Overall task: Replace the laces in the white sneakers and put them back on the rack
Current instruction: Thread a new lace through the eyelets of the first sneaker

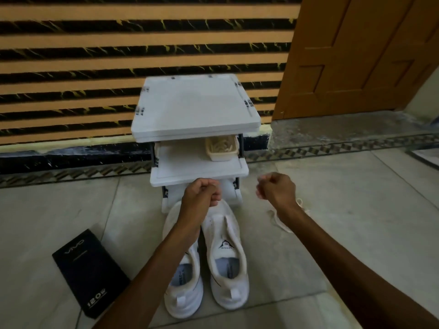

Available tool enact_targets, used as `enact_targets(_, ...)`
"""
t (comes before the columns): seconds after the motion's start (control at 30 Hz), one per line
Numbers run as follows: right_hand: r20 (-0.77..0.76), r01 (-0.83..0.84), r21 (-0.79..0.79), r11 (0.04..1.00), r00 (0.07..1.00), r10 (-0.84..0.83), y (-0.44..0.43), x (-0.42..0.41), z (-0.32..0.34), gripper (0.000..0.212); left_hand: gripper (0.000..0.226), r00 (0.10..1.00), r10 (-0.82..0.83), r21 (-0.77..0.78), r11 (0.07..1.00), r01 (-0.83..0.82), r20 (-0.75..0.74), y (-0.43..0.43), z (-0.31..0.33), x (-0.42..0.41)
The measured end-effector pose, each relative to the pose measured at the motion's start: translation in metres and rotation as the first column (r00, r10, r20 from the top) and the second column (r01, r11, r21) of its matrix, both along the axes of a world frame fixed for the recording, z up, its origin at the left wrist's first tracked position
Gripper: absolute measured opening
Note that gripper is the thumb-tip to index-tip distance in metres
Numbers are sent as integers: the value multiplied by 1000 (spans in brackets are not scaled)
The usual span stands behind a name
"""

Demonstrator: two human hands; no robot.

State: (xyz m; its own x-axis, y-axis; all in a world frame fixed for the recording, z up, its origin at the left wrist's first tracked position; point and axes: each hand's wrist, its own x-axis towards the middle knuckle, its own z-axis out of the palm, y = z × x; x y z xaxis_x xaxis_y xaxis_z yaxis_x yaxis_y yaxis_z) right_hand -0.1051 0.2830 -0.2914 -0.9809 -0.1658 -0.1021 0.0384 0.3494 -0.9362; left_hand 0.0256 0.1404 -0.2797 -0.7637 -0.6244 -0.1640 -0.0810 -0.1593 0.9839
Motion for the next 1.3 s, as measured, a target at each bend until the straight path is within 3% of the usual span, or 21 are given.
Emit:
enact_targets(0.07, -112, -22, 256, 967, 992, 52, 44, -2, -30, 14, 15, 998, -54, -16, 998, 55, 42, 17, -11, -6)
enact_targets(0.17, -193, -73, 594, 801, 954, 229, 100, -17, -63, 16, 18, 985, -152, -16, 988, 154, 80, 40, -29, -18)
enact_targets(0.3, -13, -267, 782, 563, 896, 444, 133, -36, -90, 78, 19, 957, -261, -46, 962, 269, 128, 66, -49, -35)
enact_targets(0.37, 21, -305, 829, 469, 854, 519, 132, -43, -99, 94, 18, 947, -286, -77, 951, 299, 146, 73, -53, -38)
enact_targets(0.47, 15, -323, 853, 411, 802, 597, 125, -51, -109, 76, 19, 937, -311, -84, 941, 327, 161, 80, -60, -44)
enact_targets(0.6, -105, -349, 782, 516, 742, 662, 121, -40, -112, 33, 18, 927, -318, -124, 930, 345, 197, 83, -63, -47)
enact_targets(0.77, -151, -519, 694, 498, 572, 807, 155, 12, -116, 34, 23, 879, -350, -220, 876, 429, 322, 81, -69, -50)
enact_targets(0.83, -159, -562, 681, 470, 513, 843, 172, 27, -117, 37, 23, 833, -361, -347, 784, 514, 420, 83, -70, -50)
enact_targets(0.93, -183, -534, 715, 451, 480, 858, 187, 34, -112, 48, 30, 694, -362, -516, 478, 711, 622, 91, -76, -51)
enact_targets(1.0, -186, -487, 756, 437, 480, 857, 192, 34, -106, 51, 40, 599, -315, -544, 252, 800, 736, 100, -82, -55)
enact_targets(1.1, -166, -437, 796, 418, 507, 846, 196, 29, -101, 50, 36, 514, -240, -519, 48, 854, 824, 115, -89, -58)
enact_targets(1.2, -141, -412, 807, 422, 561, 816, 198, 24, -99, 58, 31, 521, -169, -534, -47, 844, 837, 125, -91, -64)
enact_targets(1.3, -141, -400, 801, 446, 599, 788, 199, 22, -95, 66, 32, 467, -189, -476, -5, 879, 864, 128, -92, -70)
